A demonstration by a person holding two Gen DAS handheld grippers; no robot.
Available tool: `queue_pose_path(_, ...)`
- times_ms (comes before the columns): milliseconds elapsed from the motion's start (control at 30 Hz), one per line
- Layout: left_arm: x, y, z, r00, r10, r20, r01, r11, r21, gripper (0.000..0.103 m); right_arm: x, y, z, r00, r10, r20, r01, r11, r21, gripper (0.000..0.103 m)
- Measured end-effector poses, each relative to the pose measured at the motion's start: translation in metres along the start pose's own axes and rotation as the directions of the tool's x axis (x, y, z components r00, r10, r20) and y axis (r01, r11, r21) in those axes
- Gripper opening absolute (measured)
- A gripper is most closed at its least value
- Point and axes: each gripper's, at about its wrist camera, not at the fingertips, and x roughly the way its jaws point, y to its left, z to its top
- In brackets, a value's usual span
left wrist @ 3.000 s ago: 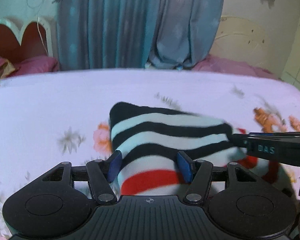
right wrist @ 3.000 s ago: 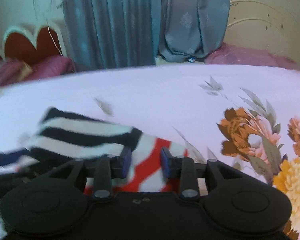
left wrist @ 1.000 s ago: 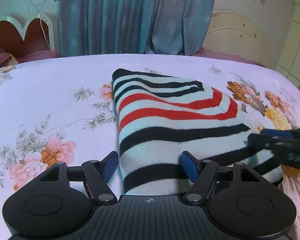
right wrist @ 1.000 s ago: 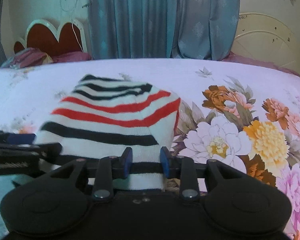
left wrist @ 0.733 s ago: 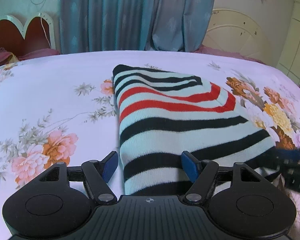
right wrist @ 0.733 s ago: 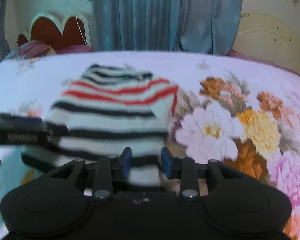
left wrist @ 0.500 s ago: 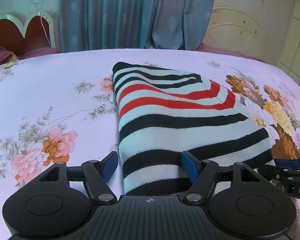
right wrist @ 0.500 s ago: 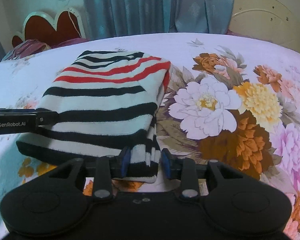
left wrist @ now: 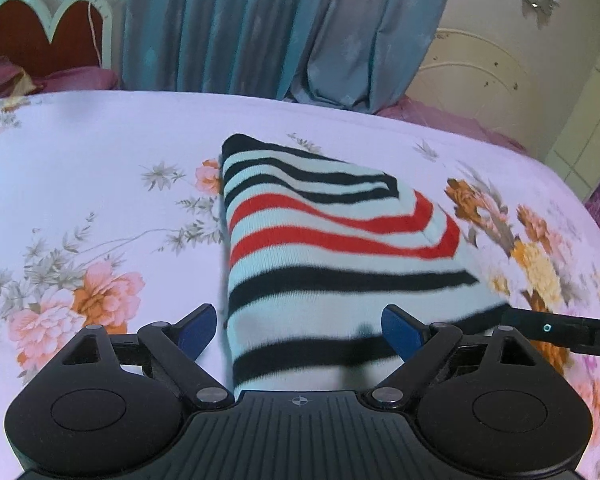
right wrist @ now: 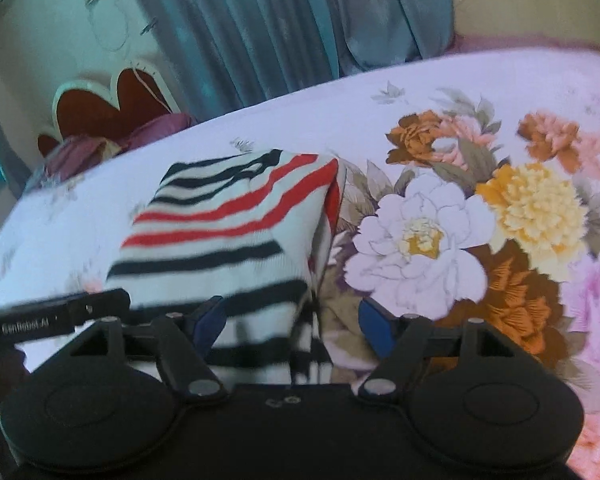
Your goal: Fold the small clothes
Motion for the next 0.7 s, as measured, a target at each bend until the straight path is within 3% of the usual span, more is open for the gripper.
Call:
queue_pose_path(333,0.046,0.010,0.013,0.996,-0.056,-0.064,0.049,0.993,-0.105,0.089,0.060,-0.025,0.026,0.989,0.131,-0.071,-0.118,0.979,0.164,0.073)
queue_pose_path(600,0.071,0.015,0.013,0.990,-0.104,-0.098,0.085,0.980,-0.180,0.094,0.090,-0.020,0.029,0.983,0.171,-0.064,-0.160,0.977,0.139,0.071)
queue_pose_path(700,0.074,0.011,0.015,0.990,-0.098,-0.103,0.079,0.983,-0.168,0.094,0.094,-0.015,0.031,0.987,0.149,-0.059,-0.141,0.983,0.121,0.059)
